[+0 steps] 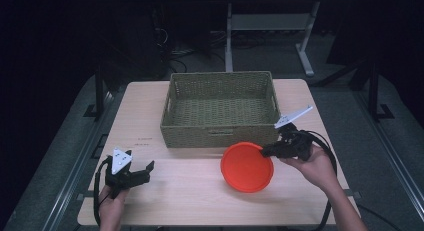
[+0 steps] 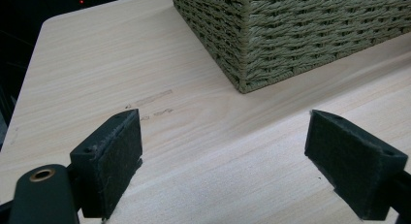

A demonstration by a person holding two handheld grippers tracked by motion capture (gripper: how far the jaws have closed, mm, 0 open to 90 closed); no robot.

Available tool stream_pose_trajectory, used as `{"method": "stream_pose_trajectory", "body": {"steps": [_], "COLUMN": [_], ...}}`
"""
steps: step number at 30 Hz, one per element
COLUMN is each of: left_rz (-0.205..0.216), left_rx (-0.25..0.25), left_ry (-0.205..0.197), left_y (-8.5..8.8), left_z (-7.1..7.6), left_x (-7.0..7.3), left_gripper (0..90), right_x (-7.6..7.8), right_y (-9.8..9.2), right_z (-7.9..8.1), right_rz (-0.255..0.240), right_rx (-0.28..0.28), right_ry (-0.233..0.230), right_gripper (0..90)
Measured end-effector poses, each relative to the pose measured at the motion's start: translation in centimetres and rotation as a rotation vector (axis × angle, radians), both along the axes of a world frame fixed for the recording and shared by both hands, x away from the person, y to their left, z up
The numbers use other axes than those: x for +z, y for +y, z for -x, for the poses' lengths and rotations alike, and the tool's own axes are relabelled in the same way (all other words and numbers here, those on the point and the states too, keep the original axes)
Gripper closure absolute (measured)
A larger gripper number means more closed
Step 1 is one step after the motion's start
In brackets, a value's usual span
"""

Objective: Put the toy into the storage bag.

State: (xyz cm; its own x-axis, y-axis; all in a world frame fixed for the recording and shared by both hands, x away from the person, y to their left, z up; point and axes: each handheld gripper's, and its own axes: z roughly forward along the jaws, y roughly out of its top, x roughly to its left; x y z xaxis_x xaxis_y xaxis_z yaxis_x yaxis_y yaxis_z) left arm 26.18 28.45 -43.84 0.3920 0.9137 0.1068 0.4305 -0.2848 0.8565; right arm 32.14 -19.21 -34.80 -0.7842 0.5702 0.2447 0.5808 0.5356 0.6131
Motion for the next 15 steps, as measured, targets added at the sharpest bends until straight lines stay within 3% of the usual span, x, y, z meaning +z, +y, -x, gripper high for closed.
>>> {"method": "stream_pose_trajectory", "body": {"steps": [15], "left_rz": [-0.015], "left_rx": [-0.01], "left_ry": [-0.002], "left_y": [-0.1], "left_z": [0.0], "left_x": [0.0], "left_gripper": [12.8], "right_x": [3.5], "right_y": [-0.6], "right_z": [-0.8], "right_rz": [-0.032], "right_rx": [-0.03], "right_ry": [-0.045], "right_gripper": [82.0]}}
